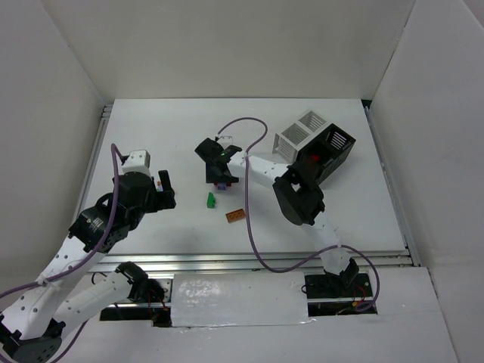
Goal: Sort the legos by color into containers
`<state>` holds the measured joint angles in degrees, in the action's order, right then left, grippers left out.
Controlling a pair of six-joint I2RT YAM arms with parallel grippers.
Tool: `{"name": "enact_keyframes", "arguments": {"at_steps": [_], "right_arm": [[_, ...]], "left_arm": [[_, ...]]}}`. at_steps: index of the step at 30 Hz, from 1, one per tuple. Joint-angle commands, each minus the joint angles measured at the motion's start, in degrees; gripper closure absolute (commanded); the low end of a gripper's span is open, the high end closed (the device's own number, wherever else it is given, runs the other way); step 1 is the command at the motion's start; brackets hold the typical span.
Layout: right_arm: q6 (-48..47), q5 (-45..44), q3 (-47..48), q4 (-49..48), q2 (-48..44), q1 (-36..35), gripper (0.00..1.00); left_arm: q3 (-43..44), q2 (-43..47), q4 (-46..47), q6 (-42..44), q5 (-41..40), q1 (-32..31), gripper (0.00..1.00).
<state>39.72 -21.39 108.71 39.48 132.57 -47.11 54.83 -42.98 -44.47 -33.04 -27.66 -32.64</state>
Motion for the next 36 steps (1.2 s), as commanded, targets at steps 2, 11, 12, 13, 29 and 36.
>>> {"name": "enact_keyframes", "arguments": {"at_steps": [2, 11, 12, 13, 29, 36], "right_arm": [[1.1, -0.5, -0.9, -0.9, -3.3, -0.3, 0.83], [13.1, -11.3, -14.4, -3.6, -29.6, -1.2, 1.0], [14.8, -12.1, -19.8, -4.6, -32.9, -1.5, 1.0], [17.8, -12.6, -22.7, -6.9, -36.3, -2.4, 1.0], [34.4, -28.4, -33.2, -4.2, -59.4, -15.5, 1.0], [33.1, -28.3, -34.7, -7.4, -61.0, -16.8, 1.0]], "left_arm": [[0.1, 0.6, 3.1, 1.5, 1.3, 0.4, 0.01], [-4.2, 1.9, 21.8, -2.1, 26.0, 0.7, 0.01], [-6.8, 2.2, 25.5, -3.1, 28.9, 0.6, 0.01], [-8.3, 2.2, 29.7, -4.0, 32.1, 0.7, 0.0], [-12.6, -9.6, 69.2, -10.1, 46.5, -6.3, 0.04], [-13.1, -10.5, 68.4, -9.8, 43.7, -7.7, 0.11]]}}
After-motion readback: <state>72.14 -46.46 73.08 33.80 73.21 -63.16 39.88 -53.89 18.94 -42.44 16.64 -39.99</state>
